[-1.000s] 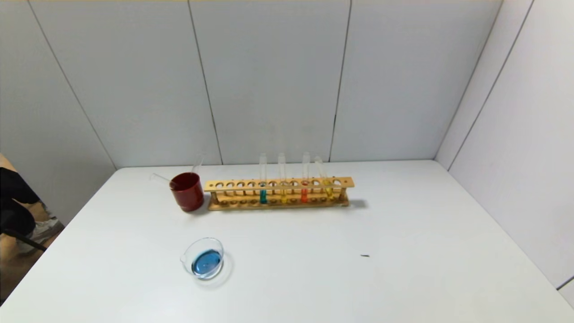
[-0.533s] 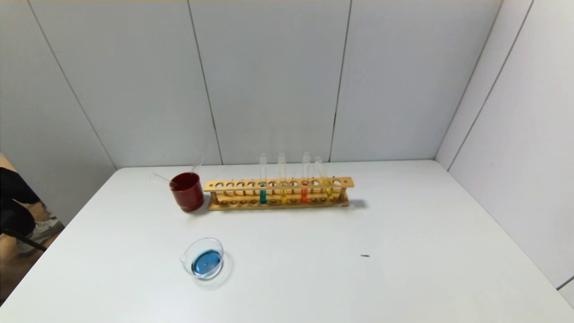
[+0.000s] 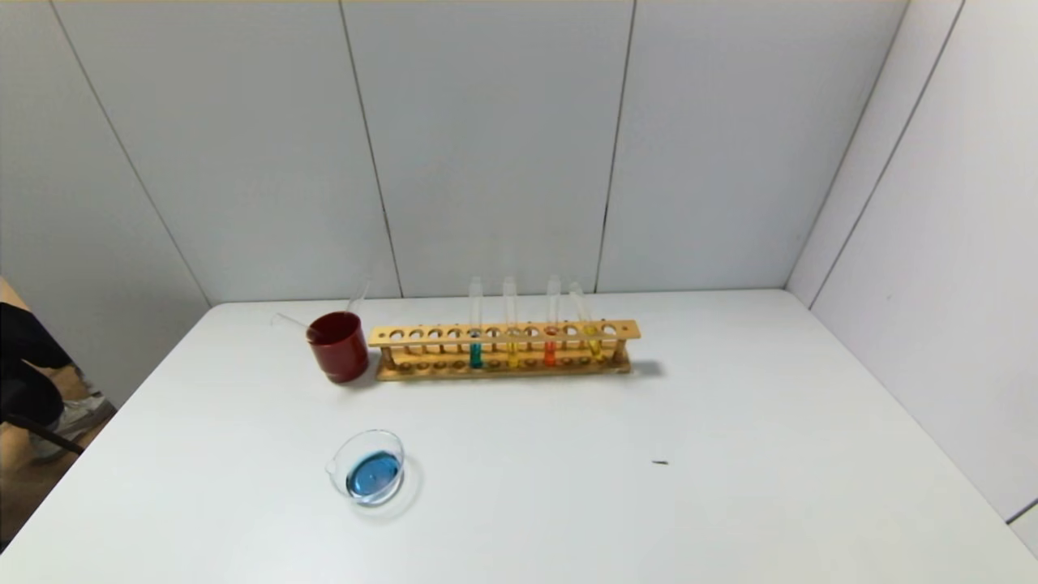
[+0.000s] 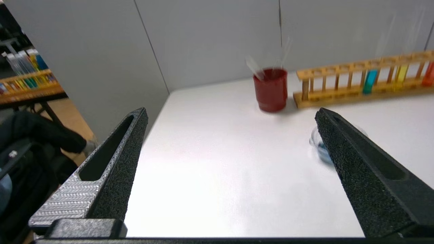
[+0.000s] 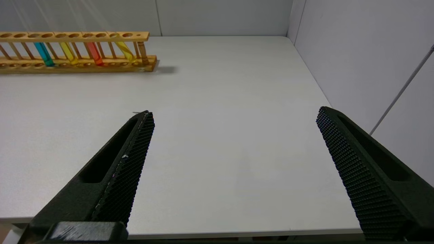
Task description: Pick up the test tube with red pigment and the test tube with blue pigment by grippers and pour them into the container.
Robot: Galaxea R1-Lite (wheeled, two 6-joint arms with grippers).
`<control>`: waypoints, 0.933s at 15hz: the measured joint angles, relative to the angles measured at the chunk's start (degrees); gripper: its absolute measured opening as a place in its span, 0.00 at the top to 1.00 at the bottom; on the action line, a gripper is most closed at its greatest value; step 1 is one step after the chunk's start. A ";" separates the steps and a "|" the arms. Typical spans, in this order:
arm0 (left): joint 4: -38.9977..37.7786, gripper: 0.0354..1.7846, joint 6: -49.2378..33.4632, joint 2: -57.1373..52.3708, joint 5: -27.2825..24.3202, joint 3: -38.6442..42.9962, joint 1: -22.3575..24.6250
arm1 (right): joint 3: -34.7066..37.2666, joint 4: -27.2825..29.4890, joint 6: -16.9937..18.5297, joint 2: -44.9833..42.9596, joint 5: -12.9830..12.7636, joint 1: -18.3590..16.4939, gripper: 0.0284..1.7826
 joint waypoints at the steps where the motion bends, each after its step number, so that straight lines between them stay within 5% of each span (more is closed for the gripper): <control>1: 1.35 0.03 0.17 -0.20 -0.11 0.39 -0.02 | 0.00 0.00 -0.01 0.00 -0.02 0.00 0.02; 5: 9.86 0.03 0.00 -0.35 -8.27 0.68 -0.02 | 0.00 0.00 0.00 0.00 -0.02 0.00 0.02; 14: 10.08 0.03 -1.55 -0.40 -8.18 0.69 -0.02 | 0.00 0.00 0.02 0.00 0.00 0.00 0.02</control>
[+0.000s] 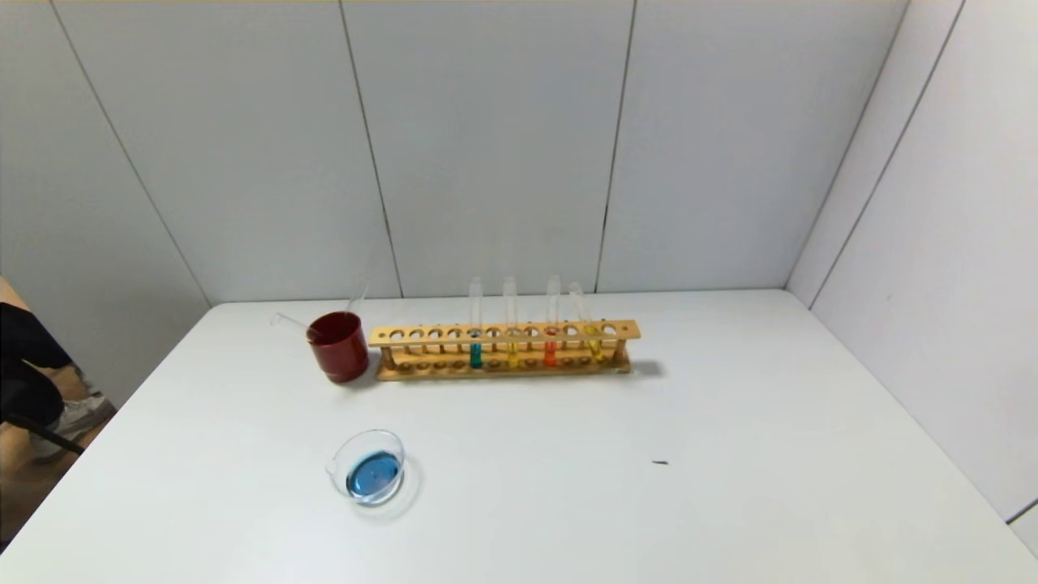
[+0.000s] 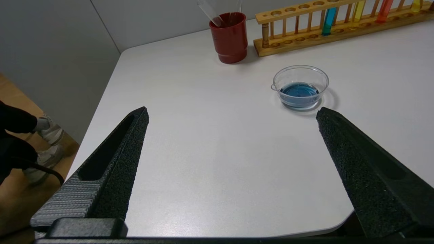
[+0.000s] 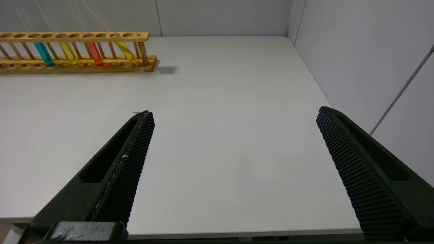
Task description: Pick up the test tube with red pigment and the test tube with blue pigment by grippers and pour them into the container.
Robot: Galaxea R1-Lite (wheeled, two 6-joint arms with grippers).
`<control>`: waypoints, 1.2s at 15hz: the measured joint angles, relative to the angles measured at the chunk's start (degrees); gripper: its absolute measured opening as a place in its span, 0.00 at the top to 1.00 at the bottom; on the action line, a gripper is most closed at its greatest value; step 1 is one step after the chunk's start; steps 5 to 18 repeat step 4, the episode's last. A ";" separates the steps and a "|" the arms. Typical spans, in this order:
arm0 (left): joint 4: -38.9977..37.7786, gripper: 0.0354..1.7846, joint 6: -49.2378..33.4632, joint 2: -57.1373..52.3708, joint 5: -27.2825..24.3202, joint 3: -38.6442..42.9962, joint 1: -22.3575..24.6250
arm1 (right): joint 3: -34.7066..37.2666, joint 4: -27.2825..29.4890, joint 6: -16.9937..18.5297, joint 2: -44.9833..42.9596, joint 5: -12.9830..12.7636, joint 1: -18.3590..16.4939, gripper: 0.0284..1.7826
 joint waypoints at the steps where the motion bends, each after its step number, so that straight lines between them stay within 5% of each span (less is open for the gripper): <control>1: 0.00 0.03 -0.09 0.00 -0.02 0.00 0.00 | 0.00 -0.02 0.00 0.00 -0.02 0.00 0.02; 18: 0.00 0.03 -0.30 0.00 -0.02 0.02 0.00 | 0.00 0.00 0.00 0.00 -0.02 0.00 0.02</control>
